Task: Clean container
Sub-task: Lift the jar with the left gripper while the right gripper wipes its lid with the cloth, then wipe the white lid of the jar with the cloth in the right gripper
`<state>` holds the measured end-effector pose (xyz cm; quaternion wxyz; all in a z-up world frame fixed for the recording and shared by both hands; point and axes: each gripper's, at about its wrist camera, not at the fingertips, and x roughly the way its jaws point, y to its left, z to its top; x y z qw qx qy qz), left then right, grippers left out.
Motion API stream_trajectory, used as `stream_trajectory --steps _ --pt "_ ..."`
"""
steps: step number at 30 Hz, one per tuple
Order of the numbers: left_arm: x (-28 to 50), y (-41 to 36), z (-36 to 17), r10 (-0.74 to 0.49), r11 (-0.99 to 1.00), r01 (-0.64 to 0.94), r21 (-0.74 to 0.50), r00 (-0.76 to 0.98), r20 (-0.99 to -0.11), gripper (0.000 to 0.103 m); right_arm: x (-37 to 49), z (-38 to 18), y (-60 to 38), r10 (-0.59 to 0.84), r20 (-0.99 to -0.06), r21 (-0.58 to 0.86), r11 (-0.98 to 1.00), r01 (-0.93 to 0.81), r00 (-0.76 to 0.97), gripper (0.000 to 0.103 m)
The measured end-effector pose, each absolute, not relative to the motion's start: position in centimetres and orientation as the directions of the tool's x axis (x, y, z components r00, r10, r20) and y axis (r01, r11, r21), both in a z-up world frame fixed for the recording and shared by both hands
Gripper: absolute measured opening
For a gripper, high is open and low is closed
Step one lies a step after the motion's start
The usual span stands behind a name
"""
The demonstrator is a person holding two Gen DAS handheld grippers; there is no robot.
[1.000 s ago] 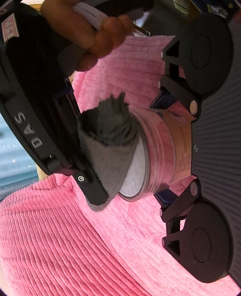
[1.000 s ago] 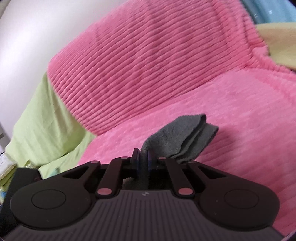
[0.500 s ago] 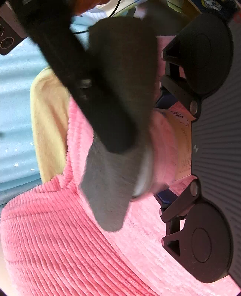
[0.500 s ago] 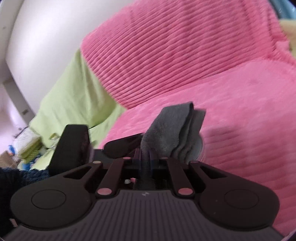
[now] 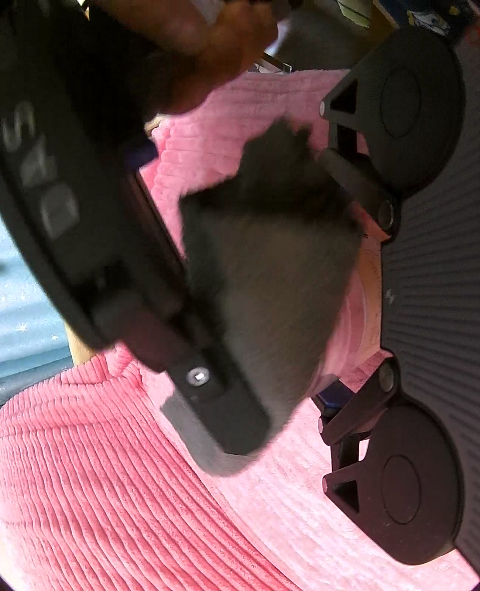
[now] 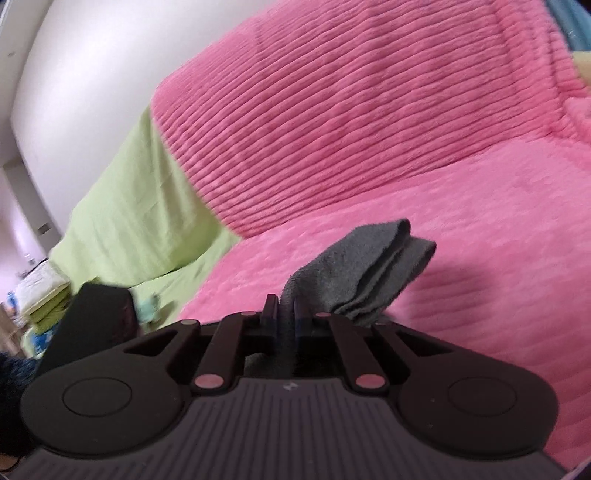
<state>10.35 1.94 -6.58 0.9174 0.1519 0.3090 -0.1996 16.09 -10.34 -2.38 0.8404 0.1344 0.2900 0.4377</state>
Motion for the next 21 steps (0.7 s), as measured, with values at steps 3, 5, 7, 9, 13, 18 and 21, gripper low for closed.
stream_trajectory --steps 3,5,7,9,13,18,21 --pt "10.5 2.0 -6.6 -0.275 0.877 0.458 0.146 0.728 -0.628 0.088 16.0 -2.1 -9.9 0.756 -0.386 0.402 0.654 -0.641 0.528 0.003" --pt "10.6 2.0 -6.6 -0.278 0.878 0.457 0.141 0.728 -0.627 0.088 15.5 -1.7 -9.7 0.706 -0.403 0.326 0.705 -0.63 0.582 0.004" --pt "10.6 2.0 -6.6 -0.279 0.878 0.457 0.141 0.729 -0.625 0.087 14.9 -1.4 -9.4 0.652 -0.416 0.244 0.752 -0.613 0.634 0.006" --pt "10.6 2.0 -6.7 -0.278 0.877 0.458 0.145 0.731 -0.623 0.087 14.6 -1.2 -9.4 0.61 -0.425 0.189 0.783 -0.593 0.669 0.006" --pt "10.7 2.0 -6.7 -0.281 0.876 0.461 0.145 0.73 -0.622 0.087 14.4 -0.9 -10.1 0.55 -0.444 0.153 0.824 -0.545 0.707 0.007" --pt "10.6 1.9 -6.7 -0.28 0.869 0.467 0.161 0.734 -0.619 0.086 13.9 -0.7 -12.8 0.514 -0.471 0.194 0.853 -0.485 0.716 0.006" --pt "10.8 2.2 -6.7 -0.283 0.873 0.464 0.149 0.731 -0.621 0.086 13.2 -0.5 -14.6 0.524 -0.48 0.257 0.851 -0.458 0.704 0.007"
